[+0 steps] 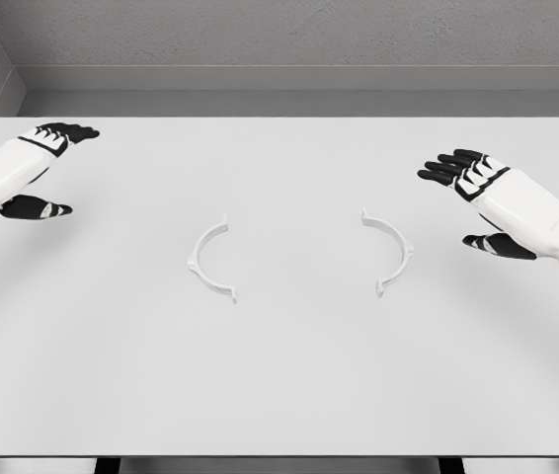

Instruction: Assemble PVC drainage pipe clamps

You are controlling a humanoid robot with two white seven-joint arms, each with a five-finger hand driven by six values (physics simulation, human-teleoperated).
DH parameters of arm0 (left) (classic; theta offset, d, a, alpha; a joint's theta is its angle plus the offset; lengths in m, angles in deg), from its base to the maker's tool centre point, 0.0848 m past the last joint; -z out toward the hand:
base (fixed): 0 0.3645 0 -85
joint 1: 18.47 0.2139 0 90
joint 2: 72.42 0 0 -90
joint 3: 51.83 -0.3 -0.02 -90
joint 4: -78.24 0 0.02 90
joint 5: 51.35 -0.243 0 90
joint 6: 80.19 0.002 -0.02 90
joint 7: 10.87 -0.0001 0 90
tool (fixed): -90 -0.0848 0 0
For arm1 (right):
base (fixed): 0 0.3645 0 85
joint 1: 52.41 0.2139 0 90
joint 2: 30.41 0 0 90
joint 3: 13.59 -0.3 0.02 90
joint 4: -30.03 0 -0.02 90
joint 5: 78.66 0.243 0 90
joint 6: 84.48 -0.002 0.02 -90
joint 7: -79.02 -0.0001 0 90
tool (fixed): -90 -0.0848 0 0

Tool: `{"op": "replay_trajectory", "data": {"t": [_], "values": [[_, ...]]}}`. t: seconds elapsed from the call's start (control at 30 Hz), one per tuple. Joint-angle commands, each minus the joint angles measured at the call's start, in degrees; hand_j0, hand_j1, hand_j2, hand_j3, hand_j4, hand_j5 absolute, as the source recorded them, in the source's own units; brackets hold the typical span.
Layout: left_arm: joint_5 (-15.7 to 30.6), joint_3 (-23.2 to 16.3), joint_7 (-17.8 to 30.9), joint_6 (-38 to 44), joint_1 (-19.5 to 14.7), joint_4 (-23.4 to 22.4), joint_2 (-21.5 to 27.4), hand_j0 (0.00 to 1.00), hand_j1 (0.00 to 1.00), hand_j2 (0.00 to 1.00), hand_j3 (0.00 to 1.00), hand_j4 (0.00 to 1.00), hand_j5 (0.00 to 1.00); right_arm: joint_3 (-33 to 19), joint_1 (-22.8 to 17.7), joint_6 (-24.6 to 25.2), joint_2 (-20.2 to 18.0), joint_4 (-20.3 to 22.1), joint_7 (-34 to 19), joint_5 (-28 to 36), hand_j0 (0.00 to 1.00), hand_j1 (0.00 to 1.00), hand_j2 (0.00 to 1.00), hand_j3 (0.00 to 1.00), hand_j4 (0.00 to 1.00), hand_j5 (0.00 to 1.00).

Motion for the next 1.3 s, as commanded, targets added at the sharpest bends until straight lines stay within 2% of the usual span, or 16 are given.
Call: {"op": "replay_trajectory", "data": {"t": [0.0,0.07,0.13,0.2,0.23,0.3,0.33,0.43,0.5,0.6,0.8,0.87,0.93,1.27], "values": [[0.5,-0.2,-0.1,0.0,0.0,0.4,-0.1,1.0,1.0,1.0,1.0,1.0,1.0,0.1,0.0,0.1,0.0,-0.9,0.3,0.3,1.0,1.0,1.0,1.0,1.0,1.0],[0.5,-0.2,-0.1,0.0,0.0,1.4,-0.1,1.0,1.0,1.0,1.0,1.0,1.0,0.3,0.2,0.1,0.0,-1.0,0.2,0.4,1.0,1.0,1.0,1.0,1.0,1.0],[0.7,-0.1,-0.1,0.0,0.0,2.0,0.2,1.0,1.0,1.0,1.0,1.0,1.0,1.2,0.8,0.1,0.2,-3.1,-0.2,0.2,1.0,1.0,1.0,1.0,1.0,1.0],[0.4,-0.3,-0.1,0.0,0.4,4.2,0.2,1.0,1.0,1.0,1.0,1.0,1.0,6.4,5.7,0.1,1.3,-6.9,-1.7,-1.4,1.0,1.0,1.0,1.0,1.0,1.0],[0.3,-0.3,-0.1,0.0,0.5,4.3,-0.1,1.0,1.0,1.0,1.0,1.0,1.0,7.5,6.9,0.1,2.2,-8.9,-2.4,-2.6,1.0,1.0,1.0,1.0,1.0,1.0],[0.2,-0.4,-0.1,0.0,0.5,4.6,-0.4,1.0,1.0,1.0,1.0,1.0,1.0,7.7,7.7,0.1,4.4,-10.4,-2.5,-6.5,1.0,1.0,1.0,1.0,1.0,1.0],[0.2,-1.2,-0.1,0.0,1.3,6.2,-0.4,1.0,1.0,1.0,1.0,1.0,1.0,8.1,8.6,0.1,5.0,-11.2,-2.7,-7.5,1.0,1.0,1.0,1.0,1.0,1.0],[0.1,-1.3,-0.1,0.0,3.3,8.7,-1.2,1.0,1.0,1.0,1.0,1.0,1.0,11.0,11.4,0.1,6.7,-15.9,-3.8,-8.4,1.0,1.0,1.0,1.0,1.0,1.0],[0.1,-1.7,-0.1,0.0,3.8,9.7,-1.6,1.0,1.0,1.0,1.0,1.0,1.0,11.1,12.1,0.1,7.5,-16.9,-3.8,-9.3,1.0,1.0,1.0,1.0,1.0,1.0],[0.4,-1.7,-0.1,0.0,6.9,13.3,-1.5,1.0,1.0,1.0,1.0,1.0,1.0,11.8,12.6,0.1,7.6,-18.2,-3.8,-9.8,1.0,1.0,1.0,1.0,1.0,1.0],[0.6,-1.7,-0.1,0.0,8.5,15.1,-1.5,1.0,1.0,1.0,1.0,1.0,1.0,12.0,13.1,0.1,8.4,-19.2,-3.8,-9.8,1.0,1.0,1.0,1.0,1.0,1.0],[0.5,-1.8,-0.1,0.0,9.0,15.3,-1.8,1.0,1.0,1.0,1.0,1.0,1.0,12.0,13.5,0.1,8.6,-19.4,-3.8,-9.8,1.0,1.0,1.0,1.0,1.0,1.0],[0.2,-3.7,-0.1,0.0,9.0,15.1,-2.3,1.0,1.0,1.0,1.0,1.0,1.0,12.1,14.0,0.1,8.8,-20.2,-3.8,-9.8,1.0,1.0,1.0,1.0,1.0,1.0],[-0.1,-5.4,-0.1,0.0,8.1,9.7,-8.4,1.0,1.0,1.0,1.0,1.0,1.0,13.9,14.9,0.1,9.3,-21.4,-3.8,-9.9,1.0,1.0,1.0,1.0,1.0,1.0]]}}
